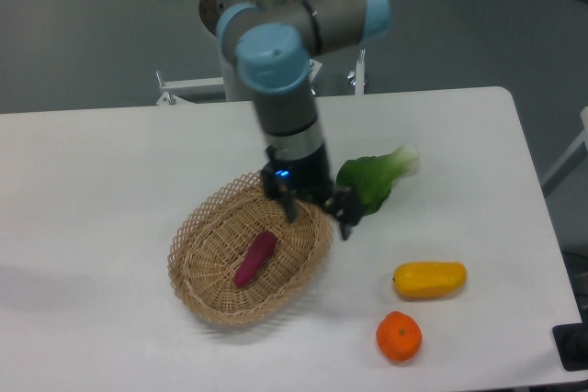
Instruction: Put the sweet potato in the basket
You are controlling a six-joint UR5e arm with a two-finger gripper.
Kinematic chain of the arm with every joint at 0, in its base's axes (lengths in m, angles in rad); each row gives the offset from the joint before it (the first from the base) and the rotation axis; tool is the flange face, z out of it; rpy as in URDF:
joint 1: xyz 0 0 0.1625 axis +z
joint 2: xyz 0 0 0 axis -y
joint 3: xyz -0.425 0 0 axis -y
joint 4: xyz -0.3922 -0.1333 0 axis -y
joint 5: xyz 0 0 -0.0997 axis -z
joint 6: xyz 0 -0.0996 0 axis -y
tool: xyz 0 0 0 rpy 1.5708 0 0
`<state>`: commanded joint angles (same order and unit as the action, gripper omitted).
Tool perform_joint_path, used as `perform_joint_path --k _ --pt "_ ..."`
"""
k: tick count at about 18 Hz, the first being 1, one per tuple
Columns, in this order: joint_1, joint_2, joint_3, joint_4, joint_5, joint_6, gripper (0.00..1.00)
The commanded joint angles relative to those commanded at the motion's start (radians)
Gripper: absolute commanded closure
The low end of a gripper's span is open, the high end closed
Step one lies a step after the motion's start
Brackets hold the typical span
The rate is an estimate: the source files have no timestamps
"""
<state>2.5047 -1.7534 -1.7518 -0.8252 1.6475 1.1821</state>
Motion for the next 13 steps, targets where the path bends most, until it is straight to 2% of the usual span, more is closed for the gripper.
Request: perform_joint_path --k 2,6,9,13 --pt "0.048 0.018 0.000 -0.025 0.000 0.104 0.00" --pt "0.137 0.048 0.017 -0.116 -0.005 0.311 0.00" --pt "0.198 0.068 0.020 -0.164 -0.018 0.471 0.00" --pt "0.218 0.074 0.018 -0.172 -0.041 0.508 0.00"
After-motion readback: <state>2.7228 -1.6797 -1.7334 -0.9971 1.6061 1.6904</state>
